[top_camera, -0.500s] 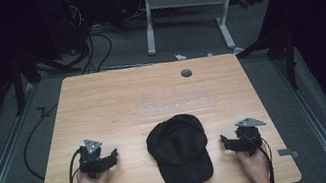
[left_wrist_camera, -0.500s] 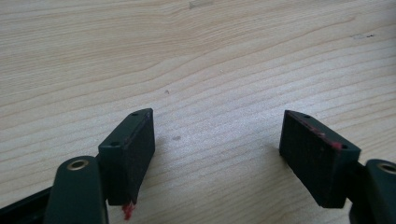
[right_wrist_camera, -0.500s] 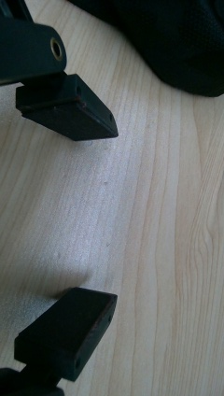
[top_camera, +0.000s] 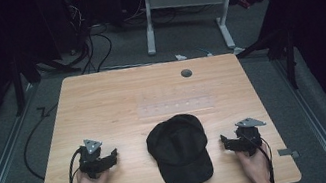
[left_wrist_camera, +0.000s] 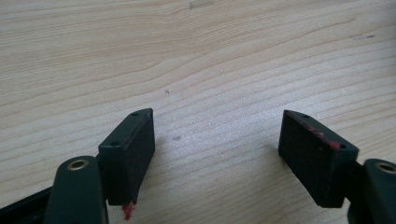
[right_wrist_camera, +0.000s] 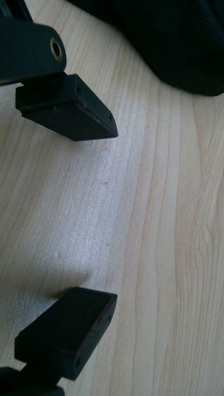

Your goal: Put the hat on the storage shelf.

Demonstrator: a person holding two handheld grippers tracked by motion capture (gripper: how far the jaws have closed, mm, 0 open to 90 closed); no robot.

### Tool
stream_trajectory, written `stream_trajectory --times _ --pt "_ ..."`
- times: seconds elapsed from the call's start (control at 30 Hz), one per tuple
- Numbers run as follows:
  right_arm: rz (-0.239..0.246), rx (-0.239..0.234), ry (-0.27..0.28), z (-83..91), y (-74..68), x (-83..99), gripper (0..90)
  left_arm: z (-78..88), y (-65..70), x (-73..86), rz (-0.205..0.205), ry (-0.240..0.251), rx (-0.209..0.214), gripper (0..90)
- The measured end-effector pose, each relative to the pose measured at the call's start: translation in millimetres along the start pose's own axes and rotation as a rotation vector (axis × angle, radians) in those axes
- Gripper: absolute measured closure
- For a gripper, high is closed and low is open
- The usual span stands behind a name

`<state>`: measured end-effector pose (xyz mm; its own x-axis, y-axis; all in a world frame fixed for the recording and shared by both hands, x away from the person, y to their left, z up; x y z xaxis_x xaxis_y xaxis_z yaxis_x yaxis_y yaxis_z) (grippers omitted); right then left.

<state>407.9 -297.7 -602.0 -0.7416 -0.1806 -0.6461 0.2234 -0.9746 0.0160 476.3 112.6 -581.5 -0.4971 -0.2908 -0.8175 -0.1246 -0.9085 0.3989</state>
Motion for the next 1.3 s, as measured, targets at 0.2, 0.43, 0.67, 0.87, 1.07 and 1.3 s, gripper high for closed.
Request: stream_trajectory --times 0.2,0.43,0.67,0.87,1.07,1.3 --pt "-0.008 0.005 0.002 0.7 -0.7 0.6 18.7 0.0 -0.1 0.0 0.0 -0.001 0.0 27.4" --pt "-0.009 0.01 0.011 2.7 -0.6 1.4 24.9 0.0 -0.1 0.0 0.0 0.0 0.0 27.4" --pt "-0.012 0.013 0.023 4.6 0.4 1.8 32.8 0.0 -0.1 -0.1 0.001 0.0 0.0 27.5" --pt "-0.004 0.009 0.026 6.1 -0.2 2.6 36.7 0.0 -0.1 -0.1 0.001 0.0 -0.001 27.5" --pt "-0.003 0.004 0.03 7.3 0.2 3.4 40.0 -0.1 0.0 -0.1 0.001 0.0 -0.001 27.4" --pt "-0.039 -0.051 0.038 13.4 0.4 7.3 48.1 -0.1 -0.1 -0.1 0.001 0.0 -0.001 27.4"
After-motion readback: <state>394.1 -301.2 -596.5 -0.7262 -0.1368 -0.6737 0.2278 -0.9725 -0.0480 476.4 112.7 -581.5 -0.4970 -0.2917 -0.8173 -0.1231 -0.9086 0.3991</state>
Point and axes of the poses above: each handheld gripper's, and its own axes: z roughly backward along the jaws, x roughly out of its underside, y roughly to its right, the point moved 10 cm from there along -z, roughly forward along the jaws, and after that the axes turned 5 degrees about -y, right-handed, at the moved point
